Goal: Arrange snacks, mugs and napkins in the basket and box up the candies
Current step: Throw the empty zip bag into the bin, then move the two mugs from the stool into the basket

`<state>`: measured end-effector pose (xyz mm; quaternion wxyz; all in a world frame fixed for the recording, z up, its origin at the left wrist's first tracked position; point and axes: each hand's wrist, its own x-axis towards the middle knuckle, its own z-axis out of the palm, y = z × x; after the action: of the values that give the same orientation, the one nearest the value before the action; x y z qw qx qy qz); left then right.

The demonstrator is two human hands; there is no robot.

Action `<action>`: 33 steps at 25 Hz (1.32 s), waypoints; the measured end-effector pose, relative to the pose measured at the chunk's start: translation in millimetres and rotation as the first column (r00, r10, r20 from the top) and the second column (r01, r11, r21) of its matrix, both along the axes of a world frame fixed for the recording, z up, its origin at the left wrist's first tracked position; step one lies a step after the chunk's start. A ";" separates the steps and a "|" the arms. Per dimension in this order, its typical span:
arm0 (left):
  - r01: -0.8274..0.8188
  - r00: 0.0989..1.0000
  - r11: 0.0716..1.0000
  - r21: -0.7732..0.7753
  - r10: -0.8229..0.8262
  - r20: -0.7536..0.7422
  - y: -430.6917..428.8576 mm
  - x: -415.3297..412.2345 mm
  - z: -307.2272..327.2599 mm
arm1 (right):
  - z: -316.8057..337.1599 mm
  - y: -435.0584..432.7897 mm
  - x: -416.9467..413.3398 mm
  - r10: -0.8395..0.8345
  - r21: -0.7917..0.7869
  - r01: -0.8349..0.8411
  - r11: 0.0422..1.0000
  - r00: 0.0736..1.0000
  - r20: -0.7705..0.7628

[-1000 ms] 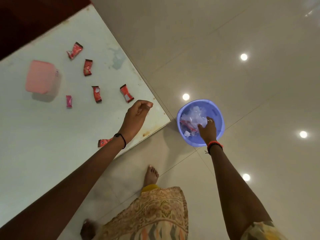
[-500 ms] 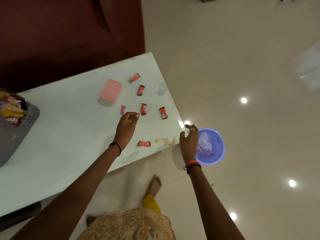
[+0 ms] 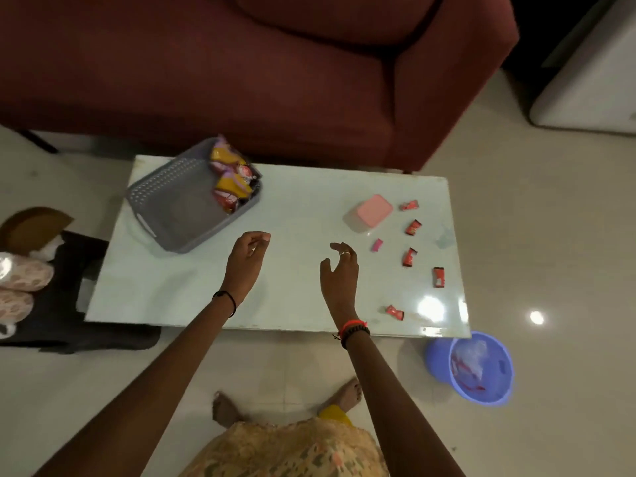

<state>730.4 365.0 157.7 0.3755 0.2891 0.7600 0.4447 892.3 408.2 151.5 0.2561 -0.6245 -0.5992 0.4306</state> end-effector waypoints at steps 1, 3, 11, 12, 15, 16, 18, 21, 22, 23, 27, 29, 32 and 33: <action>-0.042 0.999 0.999 0.003 0.042 0.002 -17.6 -25.7 1.4 | 3.7 -11.5 -27.3 0.036 0.003 -0.036 0.999 0.999 -0.009; -0.132 0.991 0.991 0.005 0.132 0.012 -53.8 -77.5 4.0 | 9.4 -38.0 -84.0 0.095 -0.007 -0.095 0.995 0.995 -0.030; -0.288 0.956 0.957 -0.007 0.288 -0.054 -168.8 -244.0 7.9 | 12.6 -115.8 -247.9 0.254 -0.079 -0.257 0.963 0.966 -0.046; -0.316 0.947 0.948 -0.027 0.314 -0.071 -180.6 -261.7 7.5 | 11.8 -123.0 -264.4 0.279 -0.099 -0.282 0.954 0.959 -0.044; -0.427 0.901 0.903 -0.043 0.422 -0.102 -203.2 -301.4 3.9 | 7.9 -134.6 -309.0 0.380 -0.149 -0.377 0.914 0.925 -0.012; -0.471 0.877 0.882 -0.032 0.464 -0.124 -208.4 -312.3 1.9 | 5.8 -135.6 -323.5 0.409 -0.153 -0.405 0.901 0.913 -0.012; -0.541 0.828 0.840 -0.025 0.528 -0.191 -219.1 -336.7 -5.7 | -1.5 -135.0 -354.8 0.465 -0.159 -0.466 0.870 0.884 -0.046; -0.573 0.800 0.813 -0.097 0.530 -0.281 -236.6 -378.1 -27.0 | -15.8 -128.5 -399.9 0.548 -0.191 -0.551 0.812 0.833 -0.076; -0.573 0.800 0.807 -0.143 0.514 -0.308 -242.9 -391.5 -36.1 | -21.5 -126.4 -414.5 0.575 -0.205 -0.576 0.791 0.815 -0.073; -0.574 0.800 0.795 -0.195 0.494 -0.341 -249.8 -402.7 -44.5 | -26.6 -125.7 -427.8 0.607 -0.215 -0.605 0.767 0.792 -0.066; -0.583 0.801 0.701 -0.410 0.411 -0.436 -276.4 -436.2 -73.3 | -46.1 -129.9 -479.3 0.823 -0.194 -0.802 0.564 0.566 0.053; -0.567 0.806 0.673 -0.475 0.332 -0.490 -285.7 -453.1 -87.9 | -56.2 -133.0 -507.3 0.896 -0.162 -0.882 0.443 0.430 0.110; -0.554 0.821 0.628 -0.546 0.304 -0.483 -289.9 -476.2 -107.8 | -71.2 -134.2 -547.3 0.939 -0.085 -0.963 0.255 0.225 0.260; -0.543 0.831 0.625 -0.560 0.303 -0.467 -290.0 -481.2 -113.8 | -76.2 -134.5 -558.7 0.942 -0.076 -0.978 0.196 0.166 0.293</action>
<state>249.3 75.1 44.0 0.2044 0.0132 0.9654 0.1613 333.6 273.7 75.3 -0.1191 -0.1402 -0.9132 0.3637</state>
